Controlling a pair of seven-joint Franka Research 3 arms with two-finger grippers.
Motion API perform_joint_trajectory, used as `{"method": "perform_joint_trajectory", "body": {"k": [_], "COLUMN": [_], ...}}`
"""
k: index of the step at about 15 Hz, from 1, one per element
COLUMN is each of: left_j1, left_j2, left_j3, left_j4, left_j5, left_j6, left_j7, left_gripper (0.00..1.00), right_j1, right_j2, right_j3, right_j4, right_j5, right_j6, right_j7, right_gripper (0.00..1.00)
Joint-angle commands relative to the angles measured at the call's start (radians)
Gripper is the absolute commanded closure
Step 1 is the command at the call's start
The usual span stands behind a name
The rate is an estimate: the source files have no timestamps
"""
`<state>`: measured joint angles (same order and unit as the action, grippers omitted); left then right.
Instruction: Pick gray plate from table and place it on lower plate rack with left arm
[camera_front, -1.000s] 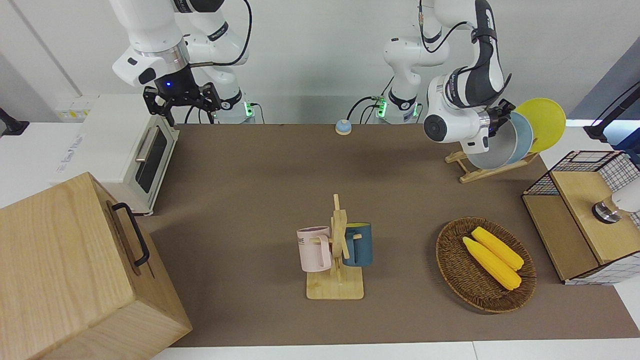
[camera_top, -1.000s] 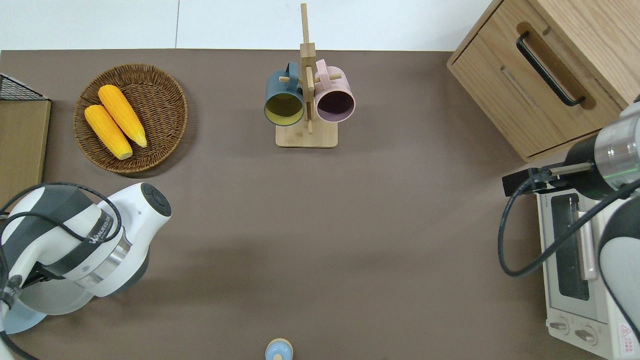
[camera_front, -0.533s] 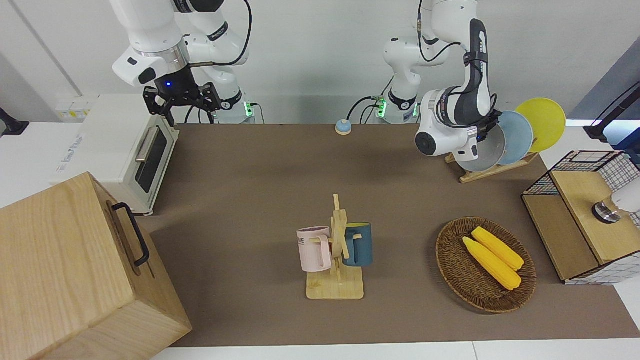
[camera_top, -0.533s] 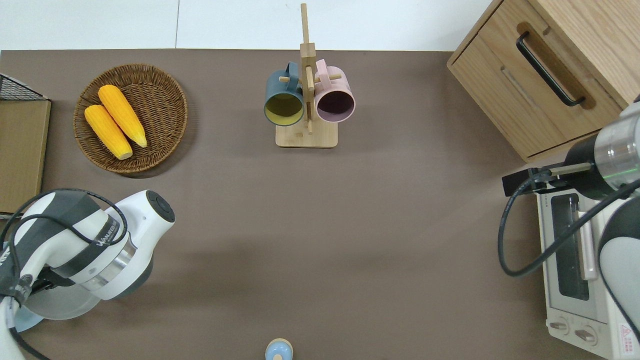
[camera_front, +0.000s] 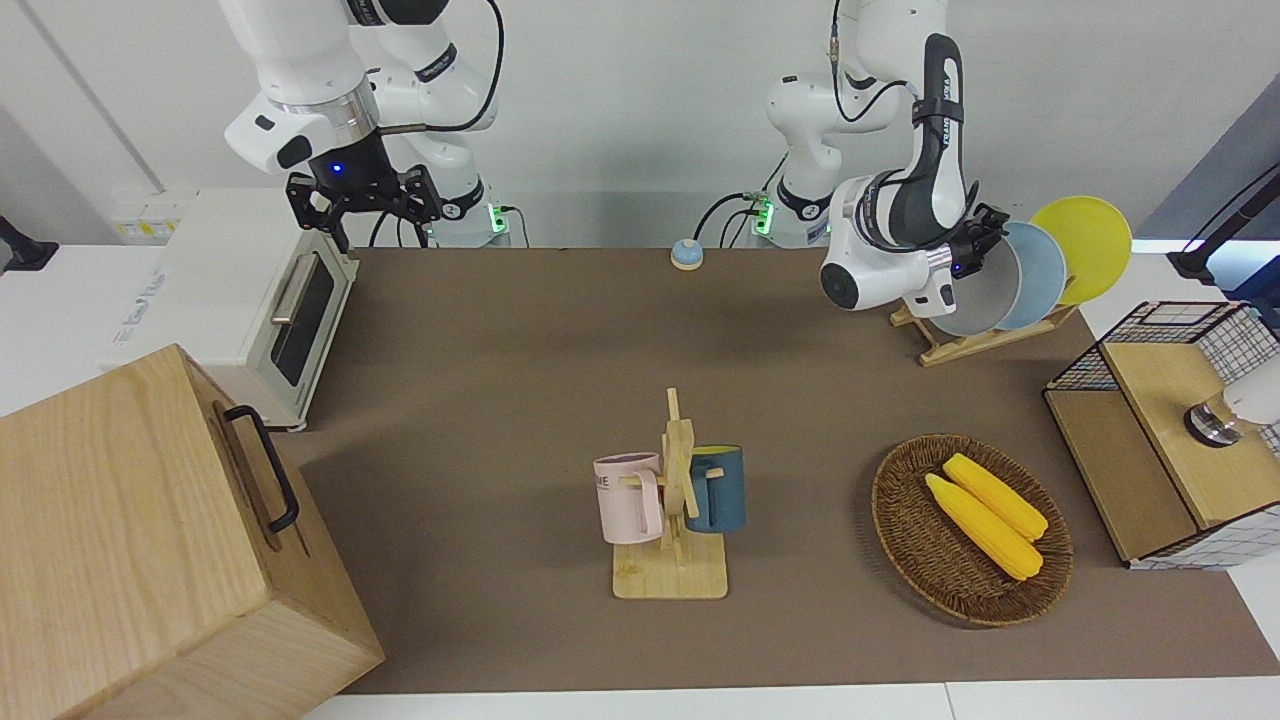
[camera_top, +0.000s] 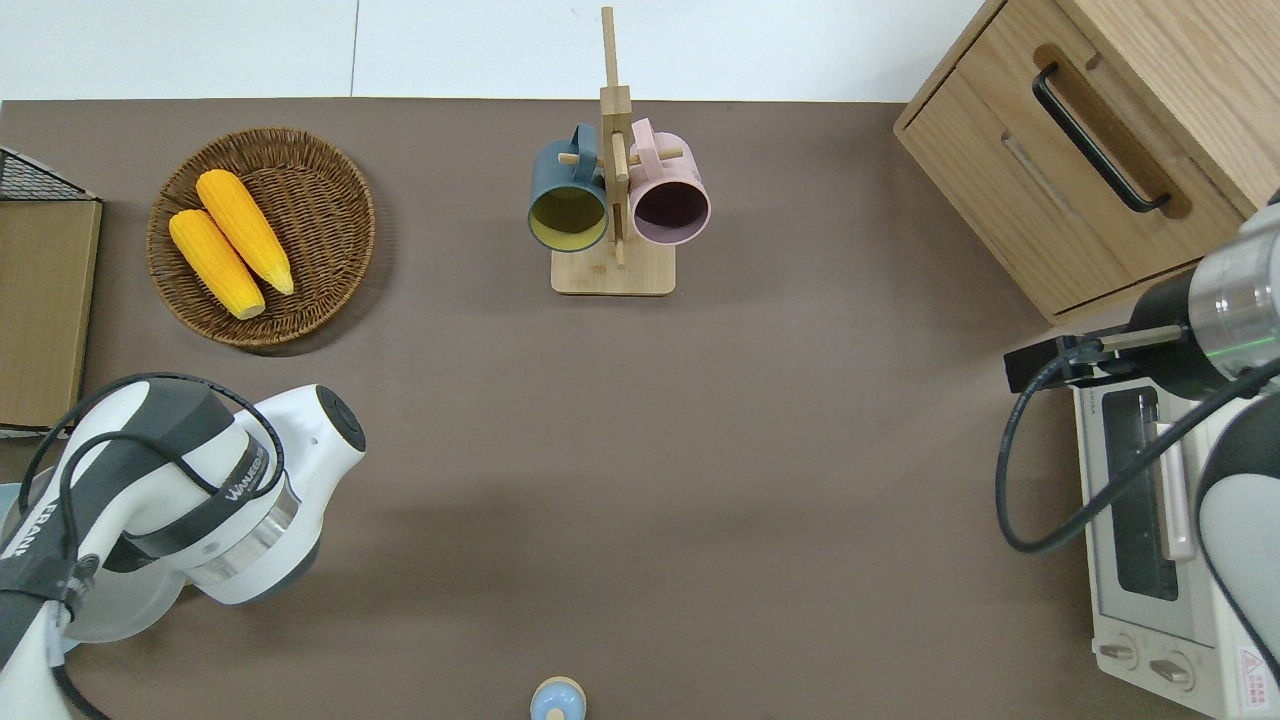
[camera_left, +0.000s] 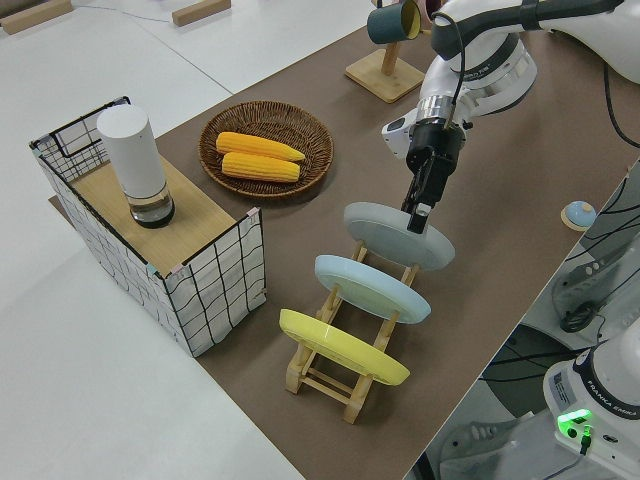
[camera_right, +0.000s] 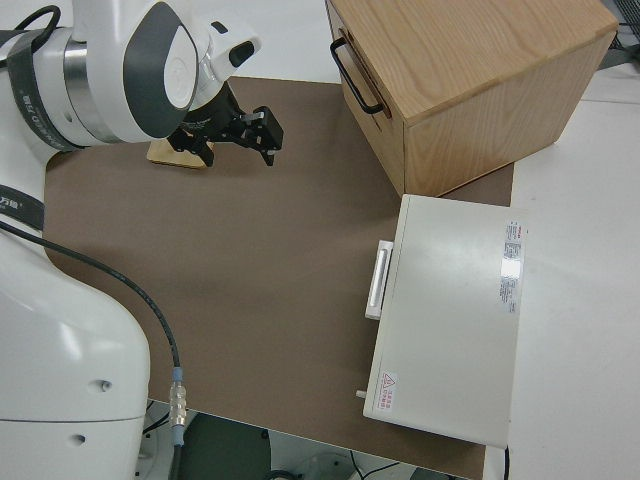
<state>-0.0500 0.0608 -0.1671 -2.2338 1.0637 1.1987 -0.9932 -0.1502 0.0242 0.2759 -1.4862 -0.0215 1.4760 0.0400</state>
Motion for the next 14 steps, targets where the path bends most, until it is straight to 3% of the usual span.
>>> {"method": "perform_joint_trajectory", "body": {"k": [1,5,14], "left_j1": [-0.016,-0.018,-0.001], "left_j2": [-0.018,0.004,0.086], "left_j3": [-0.028,-0.057,-0.058], "left_j4": [-0.007,-0.015,-0.015], "left_j5": [0.062,0.108,-0.034], "left_j6": [-0.051,-0.131,-0.082], "left_j7": [-0.019,-0.093,-0.285], "left_gripper": [1.0,1.0,1.0], "right_j1": [-0.019,-0.019,-0.019], "right_j2": [-0.003,-0.003,-0.003], "right_j3": [0.017,0.017,0.017], "right_j4": [0.009,0.009,0.009], "right_j5": [-0.001,-0.001,-0.001], "right_j6": [-0.014,-0.014,-0.014], "right_j7": [0.012,0.012,0.012], "right_gripper": [0.017,0.017,0.017]}}
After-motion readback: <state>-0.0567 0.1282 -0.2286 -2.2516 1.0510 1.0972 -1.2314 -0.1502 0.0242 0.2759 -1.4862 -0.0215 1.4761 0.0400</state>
